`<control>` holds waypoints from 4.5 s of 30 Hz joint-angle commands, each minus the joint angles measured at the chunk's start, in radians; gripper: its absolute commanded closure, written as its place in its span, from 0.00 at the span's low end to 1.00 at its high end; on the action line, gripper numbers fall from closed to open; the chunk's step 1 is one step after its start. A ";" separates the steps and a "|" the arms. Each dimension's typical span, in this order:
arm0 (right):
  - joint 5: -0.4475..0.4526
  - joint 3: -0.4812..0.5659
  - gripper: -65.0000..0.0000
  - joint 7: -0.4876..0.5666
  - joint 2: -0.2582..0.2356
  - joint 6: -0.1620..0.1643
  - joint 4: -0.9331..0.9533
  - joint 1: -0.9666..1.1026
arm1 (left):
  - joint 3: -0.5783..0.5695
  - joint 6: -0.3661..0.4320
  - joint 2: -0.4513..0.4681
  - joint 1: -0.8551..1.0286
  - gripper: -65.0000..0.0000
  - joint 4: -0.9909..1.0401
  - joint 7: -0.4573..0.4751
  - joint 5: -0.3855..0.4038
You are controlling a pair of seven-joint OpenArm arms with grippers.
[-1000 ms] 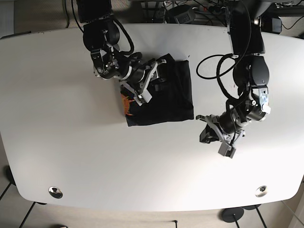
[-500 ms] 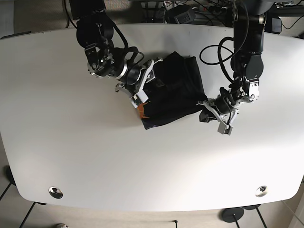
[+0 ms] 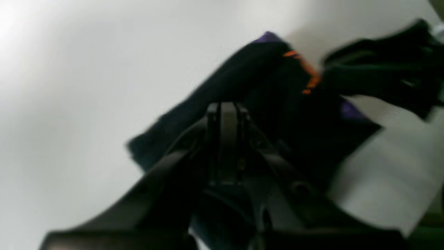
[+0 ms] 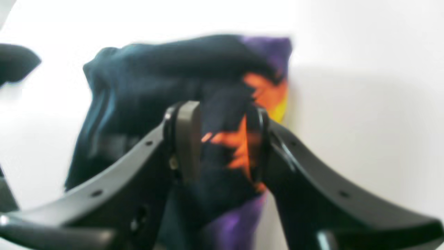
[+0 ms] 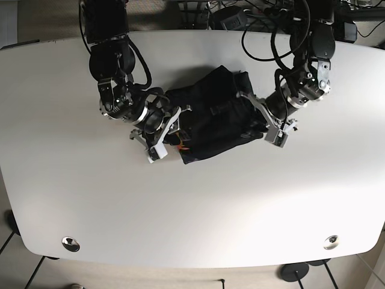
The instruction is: Fold the T-shirt properly
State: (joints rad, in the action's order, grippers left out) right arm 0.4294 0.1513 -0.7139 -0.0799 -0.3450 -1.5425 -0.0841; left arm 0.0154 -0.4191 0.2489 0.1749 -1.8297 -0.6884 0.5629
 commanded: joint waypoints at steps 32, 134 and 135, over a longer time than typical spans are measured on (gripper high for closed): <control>0.023 0.113 0.69 0.561 -0.162 -0.015 0.498 -0.119 | -0.114 0.004 0.043 -0.303 1.00 0.542 0.023 -0.002; 0.164 -0.226 0.69 0.354 -0.153 -0.004 -0.214 0.312 | 0.140 -0.279 0.692 -0.203 0.41 1.000 0.715 -0.355; 0.162 -0.226 0.69 0.356 -0.153 -0.004 -0.214 0.312 | 0.140 -0.279 0.692 -0.203 0.41 0.968 0.715 -0.335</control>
State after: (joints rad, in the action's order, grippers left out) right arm 0.5804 -0.0711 -0.3862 -0.2276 -0.3405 -1.7329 0.2363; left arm 0.1429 -0.7013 0.9024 -0.0208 -0.8597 0.0196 0.2302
